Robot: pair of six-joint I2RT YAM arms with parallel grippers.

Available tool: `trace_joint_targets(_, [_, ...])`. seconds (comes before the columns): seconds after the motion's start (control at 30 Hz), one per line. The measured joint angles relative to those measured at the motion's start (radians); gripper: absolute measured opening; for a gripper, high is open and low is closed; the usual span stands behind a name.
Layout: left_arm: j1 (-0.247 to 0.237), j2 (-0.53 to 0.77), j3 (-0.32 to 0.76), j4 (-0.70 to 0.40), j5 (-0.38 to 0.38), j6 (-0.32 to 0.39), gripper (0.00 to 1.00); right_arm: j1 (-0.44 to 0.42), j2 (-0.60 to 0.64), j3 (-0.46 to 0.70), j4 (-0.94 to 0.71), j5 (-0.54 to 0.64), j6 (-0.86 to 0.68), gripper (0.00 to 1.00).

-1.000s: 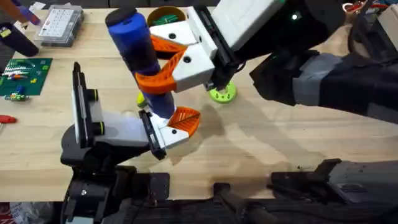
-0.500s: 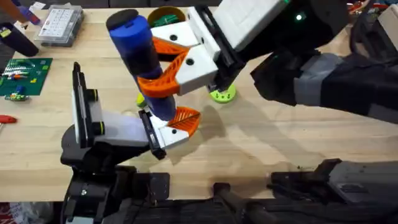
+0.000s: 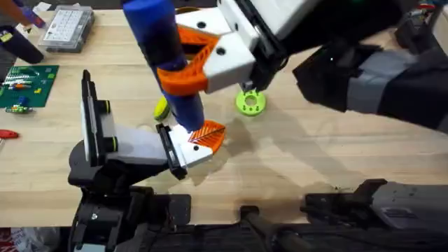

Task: Pick up the gripper from the table and insert it into the empty holder that is missing its gripper. Then pick up a screw, insert it into the mounting hole, and use the screwdriver to tighten it. Finally, clean up the table by picking up the vegetable and placing it into the bucket.

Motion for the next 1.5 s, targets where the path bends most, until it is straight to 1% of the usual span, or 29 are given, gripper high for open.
trace_joint_targets(0.17, [0.000,0.000,0.000,0.000,0.000,0.000,0.004,-0.042,-0.001,0.097,-0.222,-0.036,-0.029,0.023])
trace_joint_targets(0.3, [0.000,0.000,0.000,0.000,-0.001,0.000,0.004,-0.081,-0.002,0.198,-0.516,-0.024,-0.120,0.023])
trace_joint_targets(0.37, [0.000,0.000,0.000,0.000,0.000,0.000,0.004,-0.093,-0.005,0.252,-0.751,0.048,-0.202,0.023])
trace_joint_targets(0.4, [0.000,0.000,0.000,0.000,-0.001,0.000,0.004,-0.096,-0.005,0.272,-0.844,0.095,-0.247,0.023])
trace_joint_targets(0.43, [0.000,0.000,0.000,0.000,-0.001,0.000,0.004,-0.097,-0.005,0.292,-0.941,0.148,-0.301,0.023])
trace_joint_targets(0.47, [0.000,0.000,0.000,0.000,-0.001,0.001,0.004,-0.098,-0.005,0.320,-1.047,0.229,-0.362,0.023])
trace_joint_targets(0.57, [0.000,0.000,0.000,0.000,-0.002,0.000,0.004,-0.113,-0.001,0.388,-1.253,0.383,-0.513,0.023])
trace_joint_targets(0.67, [0.000,0.000,0.000,0.000,-0.003,0.000,0.004,-0.155,-0.001,0.462,-1.432,0.474,-0.660,0.023])
trace_joint_targets(0.77, [0.000,0.000,0.000,0.000,-0.003,0.000,0.004,-0.205,-0.001,0.506,-1.550,0.548,-0.797,0.023])
trace_joint_targets(0.83, [0.000,0.000,0.000,0.000,-0.003,0.000,0.004,-0.235,-0.002,0.513,-1.629,0.612,-0.887,0.023])
trace_joint_targets(1.0, [0.000,0.000,0.000,0.000,-0.003,0.000,0.004,-0.291,-0.002,0.514,-1.823,0.819,-1.127,0.023])
trace_joint_targets(1.1, [0.000,0.000,0.000,0.000,-0.004,0.004,0.004,-0.319,0.000,0.514,-1.939,0.955,-1.318,0.023])
trace_joint_targets(1.23, [0.000,0.000,0.000,0.000,-0.004,0.020,0.004,-0.347,0.018,0.514,-2.035,1.088,-1.496,0.023])
trace_joint_targets(1.27, [0.000,0.000,0.000,0.000,-0.004,0.027,0.004,-0.364,0.065,0.514,-2.037,1.144,-1.578,0.023])
trace_joint_targets(1.43, [0.000,0.000,0.000,0.000,-0.004,0.031,0.004,-0.400,0.209,0.513,-2.038,1.230,-1.639,0.023])
trace_joint_targets(1.47, [0.000,0.000,0.000,0.000,-0.004,0.032,0.004,-0.428,0.296,0.512,-2.033,1.273,-1.652,0.023])
trace_joint_targets(1.5, [0.000,0.000,0.000,0.000,-0.004,0.033,0.004,-0.436,0.323,0.512,-2.031,1.282,-1.655,0.023])
